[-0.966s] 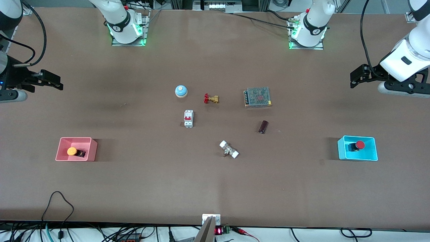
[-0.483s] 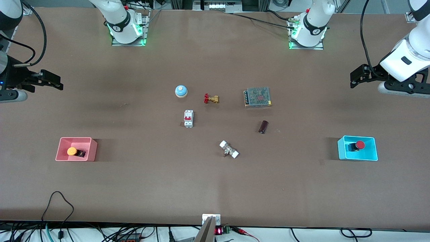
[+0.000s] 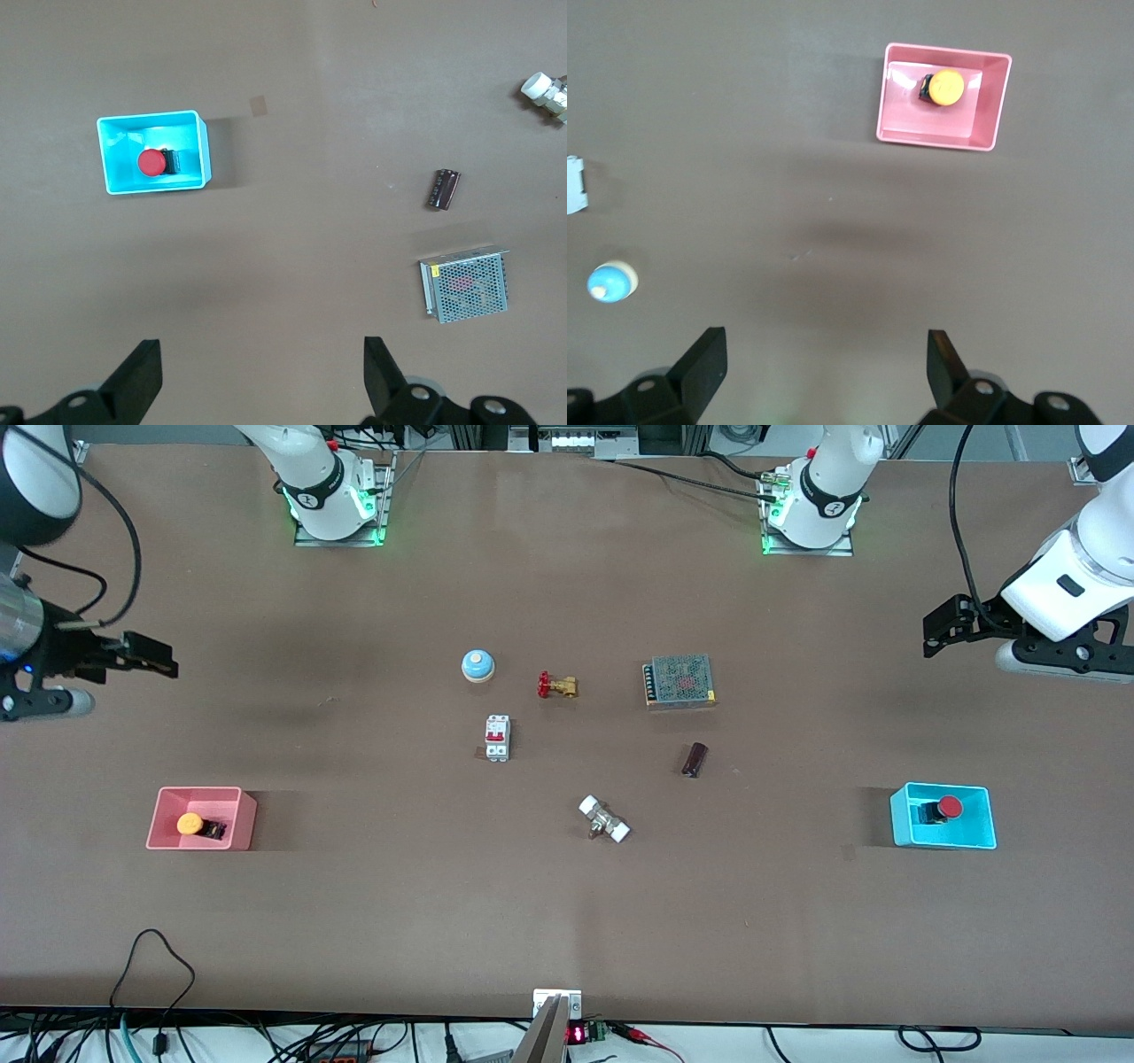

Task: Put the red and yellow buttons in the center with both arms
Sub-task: 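Reach the right gripper into the pink tray while the left gripper reaches the cyan tray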

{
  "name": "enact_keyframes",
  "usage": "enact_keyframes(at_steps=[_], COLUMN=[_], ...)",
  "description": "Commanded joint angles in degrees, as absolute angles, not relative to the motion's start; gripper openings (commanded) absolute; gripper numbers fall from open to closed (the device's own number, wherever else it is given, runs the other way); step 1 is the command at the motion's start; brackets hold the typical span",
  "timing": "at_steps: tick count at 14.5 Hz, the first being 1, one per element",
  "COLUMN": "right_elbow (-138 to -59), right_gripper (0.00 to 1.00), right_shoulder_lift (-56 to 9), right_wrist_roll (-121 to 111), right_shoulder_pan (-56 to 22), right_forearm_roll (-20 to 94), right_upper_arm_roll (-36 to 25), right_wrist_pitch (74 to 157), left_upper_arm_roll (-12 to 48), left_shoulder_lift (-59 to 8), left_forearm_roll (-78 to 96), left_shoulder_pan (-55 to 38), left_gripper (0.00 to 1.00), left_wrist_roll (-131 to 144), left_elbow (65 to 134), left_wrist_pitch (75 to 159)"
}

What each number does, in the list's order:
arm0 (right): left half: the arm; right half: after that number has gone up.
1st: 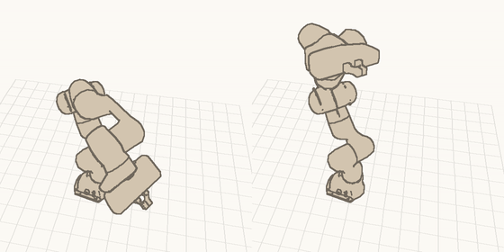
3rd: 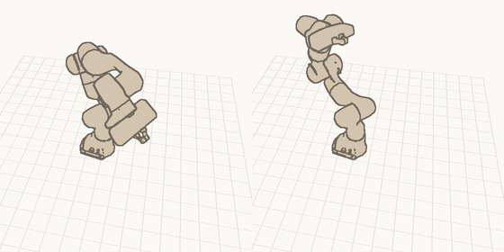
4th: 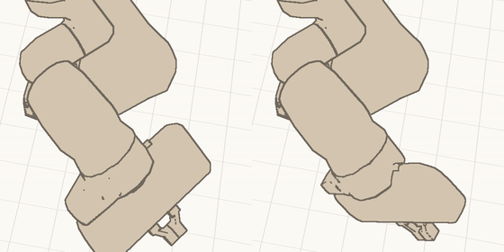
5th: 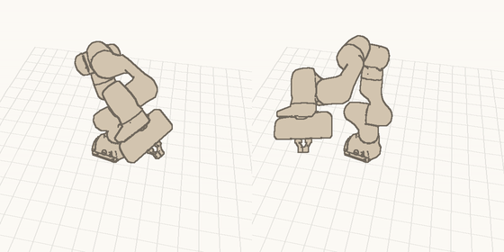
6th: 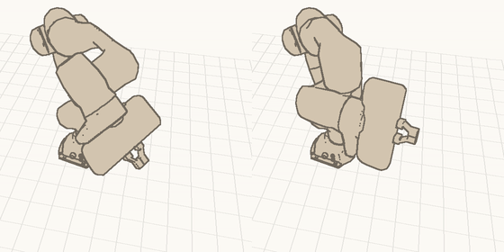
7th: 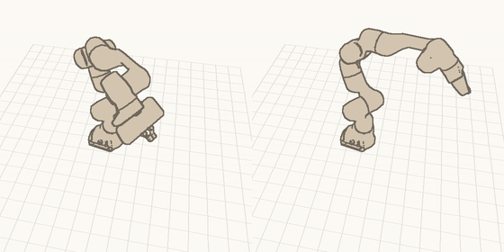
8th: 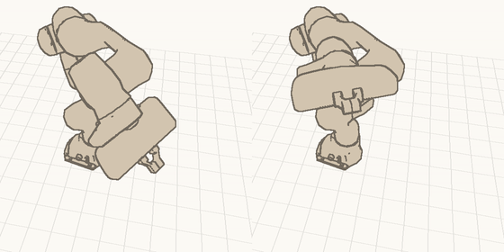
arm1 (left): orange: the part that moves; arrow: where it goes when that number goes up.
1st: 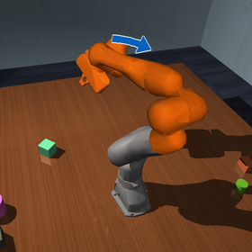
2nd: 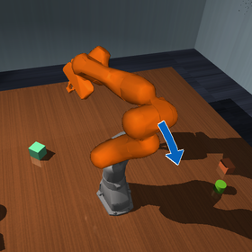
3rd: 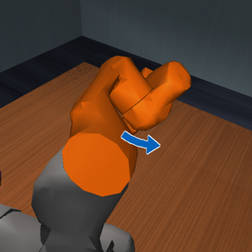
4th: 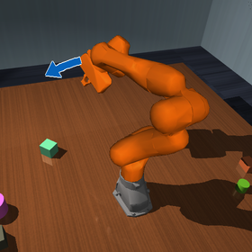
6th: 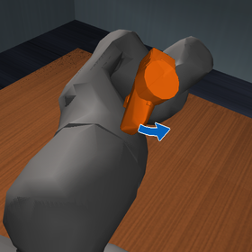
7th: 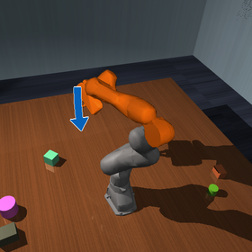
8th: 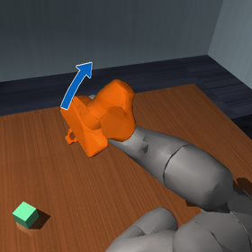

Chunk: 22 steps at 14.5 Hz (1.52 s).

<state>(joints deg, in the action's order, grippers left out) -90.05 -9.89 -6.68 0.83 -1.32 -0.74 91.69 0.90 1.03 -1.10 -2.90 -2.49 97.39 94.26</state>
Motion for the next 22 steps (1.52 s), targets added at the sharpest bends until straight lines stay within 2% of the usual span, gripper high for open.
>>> enact_keyframes(at_steps=[1, 6, 7, 9, 11, 14, 19, 22], right_elbow=[-88.7, -88.7, -88.6, -88.6, -88.6, -88.6, -88.6, -88.5], right_gripper=[1.0, 1.0, 1.0, 1.0, 1.0, 1.0, 1.0, 1.0], right_shoulder_lift=[-13.8, -20.6, -22.6, -25.6, -28.1, -30.7, -35.3, -37.4], right_wrist_roll=[-7.0, -6.9, -6.8, -6.6, -6.6, -7.0, -14.1, -16.5], right_shoulder_pan=[1.3, 4.3, 4.8, 6.0, 6.3, 6.5, 7.3, 7.7], right_forearm_roll=[-3.8, -4.5, -4.0, -3.1, -2.8, -3.3, -3.3, -3.5], right_upper_arm_roll=[-0.9, -0.9, -0.9, -0.9, -0.9, -0.9, -0.8, -0.6], right_wrist_pitch=[95.9, 106.7, 107.9, 112.3, 115.6, 118.9, 125.8, 128.0], left_upper_arm_roll=[0.5, -0.2, -0.2, -0.3, -0.2, -0.3, -0.3, -0.3], left_shoulder_lift=[-1.0, -2.9, -5.6, -14.5, -19.7, -24.0, -30.7, -32.8], left_forearm_roll=[-0.4, 0.4, 0.5, -0.2, -0.4, -1.6, -2.9, -2.8], left_shoulder_pan=[-2.8, -0.4, 0.7, 3.6, 6.7, 8.5, 10.1, 10.9], left_gripper=[1.0, 1.0, 1.0, 1.0, 1.0, 1.0, 1.0, 1.0], left_wrist_roll=[-3.1, -3.2, -3.2, -3.9, -5.5, -6.9, -10.0, -9.8], left_elbow=[95.6, 95.5, 94.4, 87.4, 85.0, 85.5, 86.2, 90.9], left_wrist_pitch=[93.6, 93.5, 93.8, 93.3, 93.9, 103.1, 111.5, 121.9])
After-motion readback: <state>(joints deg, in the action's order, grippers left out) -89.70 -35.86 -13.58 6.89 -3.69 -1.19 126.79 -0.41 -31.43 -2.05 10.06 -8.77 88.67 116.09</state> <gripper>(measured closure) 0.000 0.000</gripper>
